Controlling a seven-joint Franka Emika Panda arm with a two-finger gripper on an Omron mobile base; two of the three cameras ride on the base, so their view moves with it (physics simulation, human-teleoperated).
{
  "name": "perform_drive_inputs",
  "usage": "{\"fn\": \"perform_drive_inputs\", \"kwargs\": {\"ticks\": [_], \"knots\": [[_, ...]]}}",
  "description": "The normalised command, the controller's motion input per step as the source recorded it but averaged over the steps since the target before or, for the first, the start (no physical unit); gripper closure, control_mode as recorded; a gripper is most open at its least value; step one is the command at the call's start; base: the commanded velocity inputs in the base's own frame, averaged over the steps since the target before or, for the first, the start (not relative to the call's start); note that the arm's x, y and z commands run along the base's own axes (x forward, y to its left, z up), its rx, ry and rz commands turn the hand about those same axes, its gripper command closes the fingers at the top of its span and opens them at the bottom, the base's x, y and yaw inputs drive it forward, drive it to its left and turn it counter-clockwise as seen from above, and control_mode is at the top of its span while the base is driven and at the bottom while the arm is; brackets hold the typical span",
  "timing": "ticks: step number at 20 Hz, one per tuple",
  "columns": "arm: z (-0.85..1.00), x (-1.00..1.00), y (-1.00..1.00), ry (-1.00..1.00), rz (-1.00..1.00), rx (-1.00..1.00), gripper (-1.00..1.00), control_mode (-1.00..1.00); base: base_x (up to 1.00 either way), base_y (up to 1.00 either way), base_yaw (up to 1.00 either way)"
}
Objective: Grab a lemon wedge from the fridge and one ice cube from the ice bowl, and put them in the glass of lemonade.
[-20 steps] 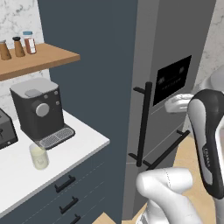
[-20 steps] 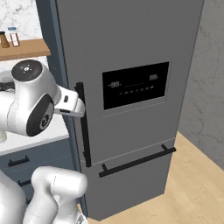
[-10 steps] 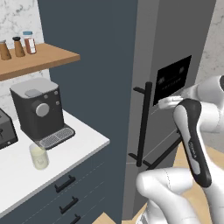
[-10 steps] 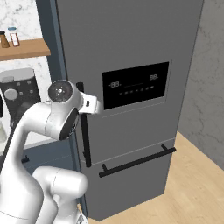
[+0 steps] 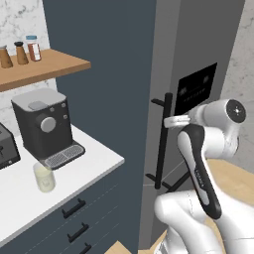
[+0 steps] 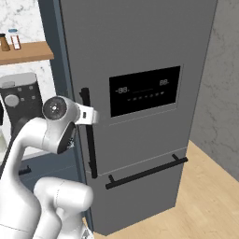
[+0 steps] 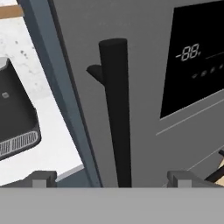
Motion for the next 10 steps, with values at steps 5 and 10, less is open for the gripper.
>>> {"fn": "perform_drive_inputs", "kwargs": {"ticks": [5,10], "knots": [[0.02,0.24,-0.08,0.11,0.07,0.00,-1.00,-1.00,0.00,0.00,0.00],[0.04,0.02,0.00,0.10,0.01,0.00,-1.00,-1.00,0.00,0.00,0.00]]}}
